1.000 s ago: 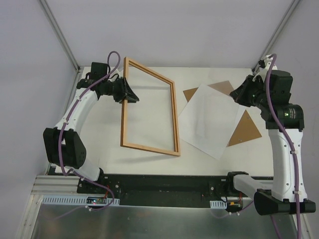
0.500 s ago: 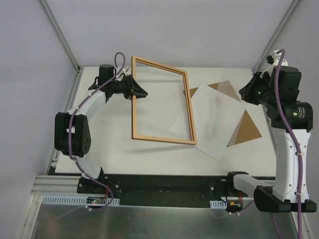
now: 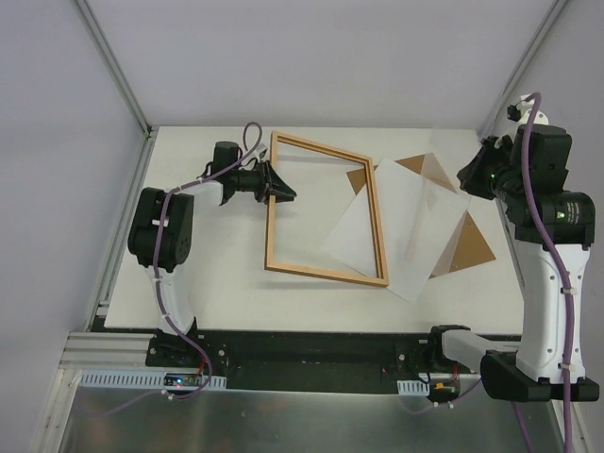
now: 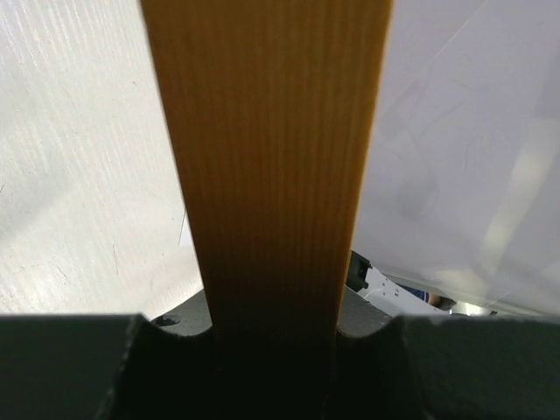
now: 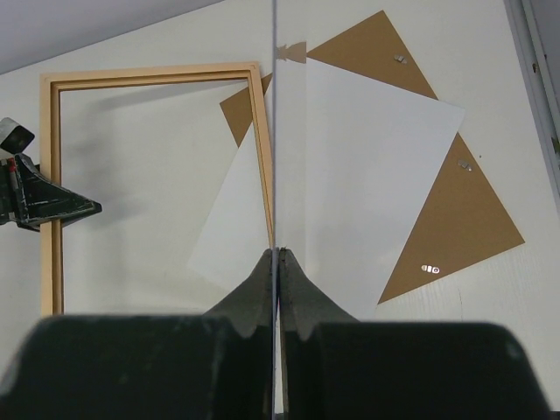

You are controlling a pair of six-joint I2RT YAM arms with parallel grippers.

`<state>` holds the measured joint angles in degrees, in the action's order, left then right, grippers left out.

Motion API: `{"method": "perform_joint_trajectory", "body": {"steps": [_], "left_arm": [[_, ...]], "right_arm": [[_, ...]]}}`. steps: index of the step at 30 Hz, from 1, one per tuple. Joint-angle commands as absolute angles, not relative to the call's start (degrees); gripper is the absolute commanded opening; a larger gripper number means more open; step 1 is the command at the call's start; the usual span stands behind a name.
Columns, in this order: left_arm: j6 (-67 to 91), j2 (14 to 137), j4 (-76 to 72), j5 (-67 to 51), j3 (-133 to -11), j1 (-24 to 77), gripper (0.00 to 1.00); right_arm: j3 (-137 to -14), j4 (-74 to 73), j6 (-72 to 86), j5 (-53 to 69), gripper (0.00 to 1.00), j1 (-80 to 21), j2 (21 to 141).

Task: Put the photo into the frame
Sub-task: Place the frame body at the center of the board.

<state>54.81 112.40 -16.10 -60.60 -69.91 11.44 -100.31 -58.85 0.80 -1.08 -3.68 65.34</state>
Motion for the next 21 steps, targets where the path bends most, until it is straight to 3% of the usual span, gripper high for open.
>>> {"method": "perform_joint_trajectory", "body": {"steps": [1,5,9,15,21], "left_arm": [[53.19,112.76,-16.56,-65.92,-71.98,11.6,0.06],[41.94,111.89,-2.05,-61.97,-74.09,10.64,0.5],[34.56,111.18,10.07,-55.66,-75.23,8.01,0.78],[25.23,109.78,27.57,-37.39,-79.89,6.42,0.84],[26.54,104.34,34.01,-14.09,-79.46,6.42,0.84]], "right_arm": [[-100.81,-57.39,0.35,-1.67,0.01,-4.04,65.04],[-100.72,-57.04,0.35,-1.58,0.01,-4.31,65.3],[-100.46,-56.52,0.35,-0.62,0.01,-4.57,65.57],[-100.11,-54.5,1.66,6.48,0.01,-5.71,66.36],[-99.4,-48.79,6.41,11.86,0.01,-12.99,68.55]]}}
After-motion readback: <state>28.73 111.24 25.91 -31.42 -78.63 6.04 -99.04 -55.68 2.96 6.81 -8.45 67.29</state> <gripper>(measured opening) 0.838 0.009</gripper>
